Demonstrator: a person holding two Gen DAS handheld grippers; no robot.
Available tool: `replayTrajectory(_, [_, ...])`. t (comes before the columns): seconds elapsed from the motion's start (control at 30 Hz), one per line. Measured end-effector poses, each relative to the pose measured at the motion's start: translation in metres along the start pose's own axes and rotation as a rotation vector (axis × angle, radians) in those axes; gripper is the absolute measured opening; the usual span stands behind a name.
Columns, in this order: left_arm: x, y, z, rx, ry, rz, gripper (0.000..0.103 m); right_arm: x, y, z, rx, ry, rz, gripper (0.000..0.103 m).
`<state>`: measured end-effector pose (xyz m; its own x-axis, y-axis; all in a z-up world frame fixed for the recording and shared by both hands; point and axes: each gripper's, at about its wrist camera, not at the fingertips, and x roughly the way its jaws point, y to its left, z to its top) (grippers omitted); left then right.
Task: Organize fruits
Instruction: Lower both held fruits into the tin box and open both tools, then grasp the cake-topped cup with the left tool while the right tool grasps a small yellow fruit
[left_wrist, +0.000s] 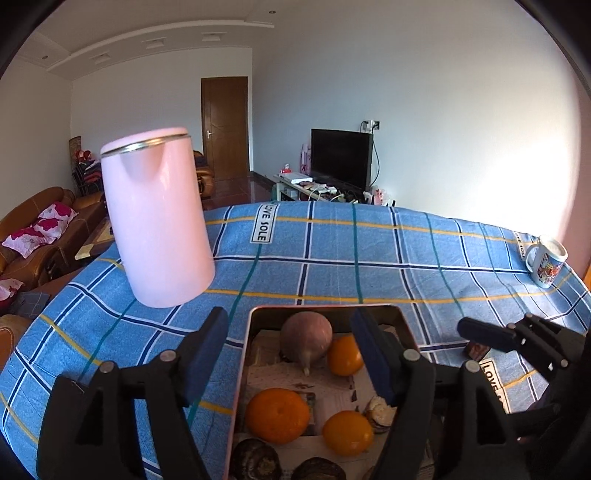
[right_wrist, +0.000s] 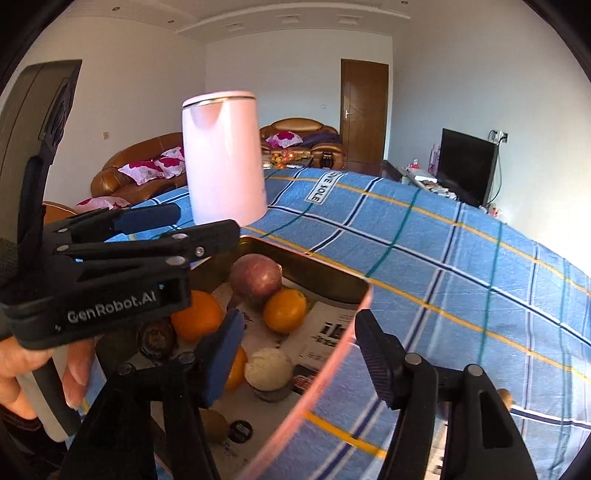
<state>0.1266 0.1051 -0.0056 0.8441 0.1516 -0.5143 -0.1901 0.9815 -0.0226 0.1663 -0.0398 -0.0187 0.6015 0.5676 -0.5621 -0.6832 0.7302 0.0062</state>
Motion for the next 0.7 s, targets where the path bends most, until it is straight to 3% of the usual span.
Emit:
replayTrajectory(0.07, [-0.005,-0.013,0.000,0.006,-0.015,-0.023,0.079,-0.018,-0.022,-0.006,0.014,-0.022,-0.053,0.064])
replayTrajectory(0.27, [-0.004,-0.070,-0.005,0.066,-0.006,-0.095,0.079,-0.047,-0.120,-0.032,0.226,-0.004,-0.242,0.064])
replayTrajectory(0.37, [0.002,-0.096,-0.008,0.095,0.014,-0.120,0.079,-0.048,-0.149,-0.043,0.303,0.024,-0.277,0.064])
replayTrajectory(0.5, [0.008,-0.120,-0.011,0.117,0.033,-0.136,0.079,-0.037,-0.164,-0.050,0.332,0.086,-0.268,0.064])
replayTrajectory(0.63, [0.009,-0.130,-0.015,0.133,0.042,-0.136,0.079,-0.022,-0.167,-0.055,0.356,0.134,-0.208,0.050])
replayTrajectory(0.7, [0.009,-0.131,-0.015,0.133,0.046,-0.132,0.079,-0.014,-0.166,-0.058,0.352,0.162,-0.187,0.050])
